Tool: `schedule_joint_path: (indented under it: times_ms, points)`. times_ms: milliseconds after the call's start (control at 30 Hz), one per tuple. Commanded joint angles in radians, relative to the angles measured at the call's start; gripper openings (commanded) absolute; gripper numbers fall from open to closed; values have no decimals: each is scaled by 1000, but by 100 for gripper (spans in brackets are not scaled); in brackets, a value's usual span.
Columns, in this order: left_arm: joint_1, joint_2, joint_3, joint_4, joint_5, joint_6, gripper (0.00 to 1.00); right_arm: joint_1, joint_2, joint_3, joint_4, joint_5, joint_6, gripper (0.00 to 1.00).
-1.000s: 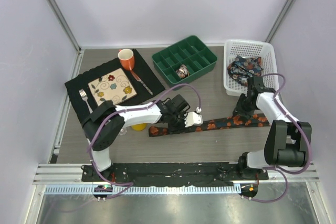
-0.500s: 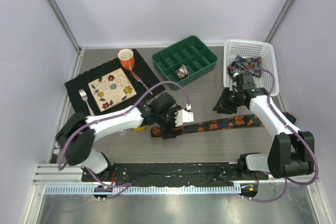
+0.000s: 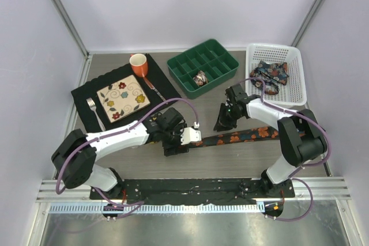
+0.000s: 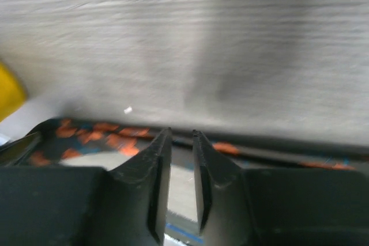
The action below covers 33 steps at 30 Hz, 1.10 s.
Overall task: Roll the ties
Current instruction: Flatten out the tie at the center of the board.
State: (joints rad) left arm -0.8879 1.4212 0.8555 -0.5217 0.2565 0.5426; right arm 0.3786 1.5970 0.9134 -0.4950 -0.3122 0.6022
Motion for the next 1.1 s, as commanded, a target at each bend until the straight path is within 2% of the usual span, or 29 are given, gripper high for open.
schedule_joint_path:
  times_ms: [0, 100, 233, 400, 667, 1067]
  points:
    - [0, 7, 20, 28, -30, -1, 70, 3, 21, 53, 32, 76, -15, 17]
    - [1, 16, 25, 28, -34, -1, 69, 3, 26, 71, 3, 84, -25, 6]
    - [0, 18, 25, 29, -36, -4, 68, 2, -17, 91, -57, 110, -44, 1]
    - [0, 19, 20, 35, -54, -7, 67, 2, -34, 72, -128, 149, -84, 1]
    - [0, 35, 25, 43, -60, -6, 69, 3, -6, 48, -135, 180, -111, 1]
    - [1, 53, 30, 46, -71, -1, 69, 2, -34, 65, -195, 156, -142, 1]
